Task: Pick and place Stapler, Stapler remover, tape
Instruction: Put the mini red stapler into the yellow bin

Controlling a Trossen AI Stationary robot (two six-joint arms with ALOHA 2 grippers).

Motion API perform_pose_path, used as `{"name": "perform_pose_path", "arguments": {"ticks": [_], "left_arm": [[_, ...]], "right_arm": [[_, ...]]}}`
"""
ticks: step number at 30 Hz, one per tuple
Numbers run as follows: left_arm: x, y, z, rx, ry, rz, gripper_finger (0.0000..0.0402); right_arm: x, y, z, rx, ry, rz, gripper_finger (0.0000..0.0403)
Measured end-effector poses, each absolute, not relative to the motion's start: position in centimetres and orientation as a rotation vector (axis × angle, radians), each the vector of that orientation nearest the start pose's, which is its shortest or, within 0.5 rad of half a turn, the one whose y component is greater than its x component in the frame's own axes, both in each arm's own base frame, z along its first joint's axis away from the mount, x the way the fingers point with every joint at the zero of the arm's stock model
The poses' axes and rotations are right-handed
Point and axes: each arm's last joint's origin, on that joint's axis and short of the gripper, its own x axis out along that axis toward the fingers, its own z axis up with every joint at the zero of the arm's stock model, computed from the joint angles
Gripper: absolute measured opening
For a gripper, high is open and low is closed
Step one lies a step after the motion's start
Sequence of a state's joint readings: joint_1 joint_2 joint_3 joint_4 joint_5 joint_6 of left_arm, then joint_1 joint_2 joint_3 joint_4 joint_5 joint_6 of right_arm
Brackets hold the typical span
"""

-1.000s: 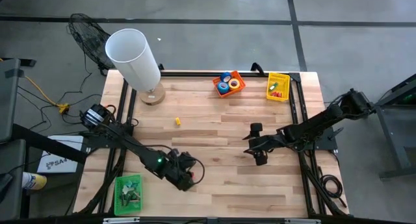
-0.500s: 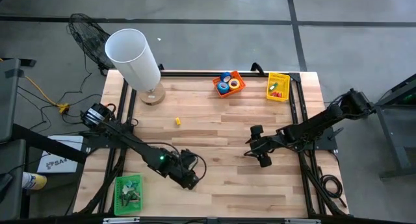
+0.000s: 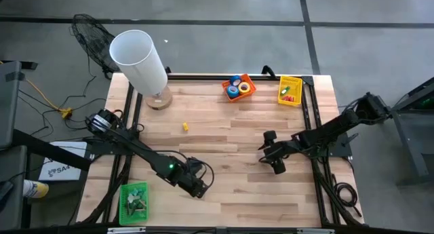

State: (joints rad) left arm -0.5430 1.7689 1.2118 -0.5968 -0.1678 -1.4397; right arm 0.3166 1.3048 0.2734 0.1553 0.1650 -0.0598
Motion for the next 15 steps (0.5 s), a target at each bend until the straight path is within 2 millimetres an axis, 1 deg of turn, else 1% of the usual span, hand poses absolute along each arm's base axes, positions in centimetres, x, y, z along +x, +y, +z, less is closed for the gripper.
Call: {"name": "perform_pose_path", "arguments": {"ticks": [3,5,7,10,15], "left_arm": [[30.1,-17.6,19.2,-0.865,1.092,0.504,0.0211],[30.5,-17.9,18.9,-0.876,1.098,0.508,0.0211],[30.4,-17.9,18.5,-0.857,1.154,0.549,0.0211],[31.5,-18.3,18.5,-0.861,1.174,0.542,0.0211],[32.6,-18.7,18.9,-0.81,1.207,0.57,0.0211]], "right_arm": [[17.5,5.3,9.8,-0.251,0.82,0.173,0.0265],[17.2,5.1,9.6,-0.241,0.804,0.17,0.0265],[17.0,5.1,9.4,-0.237,0.79,0.172,0.0265],[16.9,5.1,9.4,-0.23,0.766,0.177,0.0265],[16.8,5.0,9.4,-0.224,0.745,0.18,0.0265]]}}
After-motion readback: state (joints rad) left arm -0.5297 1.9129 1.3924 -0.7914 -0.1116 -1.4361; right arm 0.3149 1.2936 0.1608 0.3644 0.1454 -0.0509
